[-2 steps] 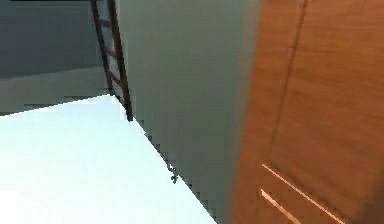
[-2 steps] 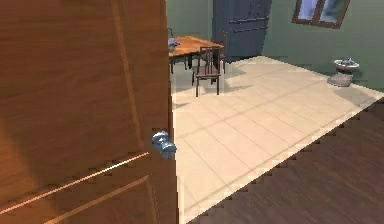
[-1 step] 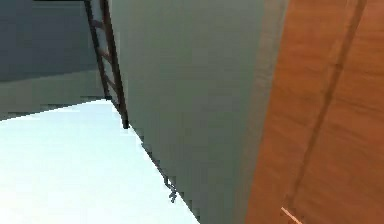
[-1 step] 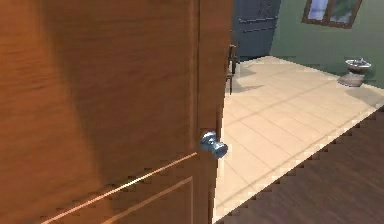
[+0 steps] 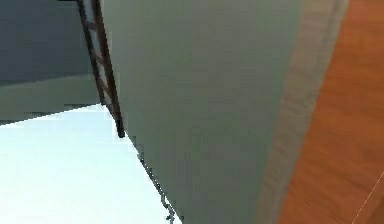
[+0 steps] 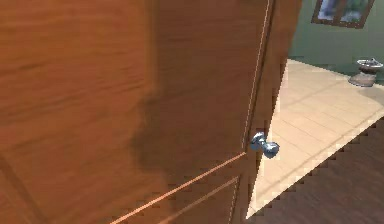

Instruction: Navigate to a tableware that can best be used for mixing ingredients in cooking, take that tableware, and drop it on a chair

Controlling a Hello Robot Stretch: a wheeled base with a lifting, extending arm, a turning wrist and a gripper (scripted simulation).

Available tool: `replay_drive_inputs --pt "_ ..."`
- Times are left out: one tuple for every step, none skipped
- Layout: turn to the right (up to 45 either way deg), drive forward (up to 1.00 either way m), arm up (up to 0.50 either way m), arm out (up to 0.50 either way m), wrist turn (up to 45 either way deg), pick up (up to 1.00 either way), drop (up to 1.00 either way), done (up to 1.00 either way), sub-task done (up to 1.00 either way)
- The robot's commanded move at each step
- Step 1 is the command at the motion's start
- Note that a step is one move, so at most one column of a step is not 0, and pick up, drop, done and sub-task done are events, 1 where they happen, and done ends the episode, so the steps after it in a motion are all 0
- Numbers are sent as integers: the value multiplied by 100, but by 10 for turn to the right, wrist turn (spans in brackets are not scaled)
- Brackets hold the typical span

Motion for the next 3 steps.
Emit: replay_drive_inputs --pt "-450 0 0 0 0 0 0 0 0" --pt "-450 0 0 0 0 0 0 0 0" --pt "-450 0 0 0 0 0 0 0 0"
